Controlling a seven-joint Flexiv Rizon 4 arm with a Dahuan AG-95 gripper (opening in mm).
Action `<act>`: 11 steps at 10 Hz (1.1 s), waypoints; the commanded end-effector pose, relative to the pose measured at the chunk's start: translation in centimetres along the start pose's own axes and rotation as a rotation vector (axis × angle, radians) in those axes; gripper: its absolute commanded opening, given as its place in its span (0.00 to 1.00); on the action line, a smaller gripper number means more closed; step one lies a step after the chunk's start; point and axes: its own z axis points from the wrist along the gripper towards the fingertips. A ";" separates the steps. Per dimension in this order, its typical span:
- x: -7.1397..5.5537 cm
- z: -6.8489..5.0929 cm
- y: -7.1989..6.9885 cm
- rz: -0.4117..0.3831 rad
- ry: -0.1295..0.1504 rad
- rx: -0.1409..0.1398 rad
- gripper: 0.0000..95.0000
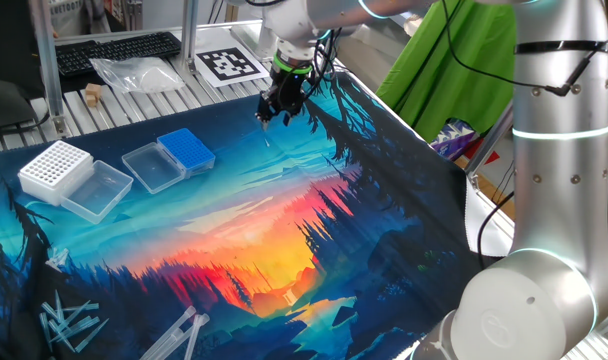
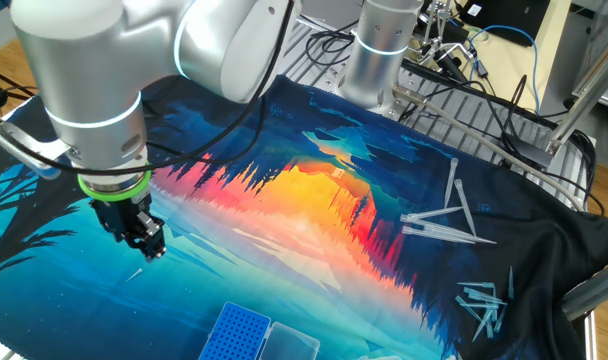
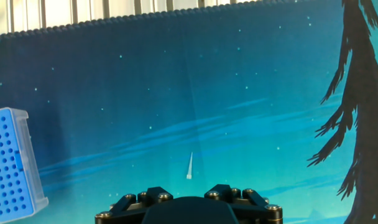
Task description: Insert a small pipette tip into the holder for small pipette tips
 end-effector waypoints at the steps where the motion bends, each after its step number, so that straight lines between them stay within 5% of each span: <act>1: -0.4 0.2 0.1 0.000 0.003 0.000 0.60; 11: -0.8 1.8 -0.5 0.004 0.006 -0.010 0.60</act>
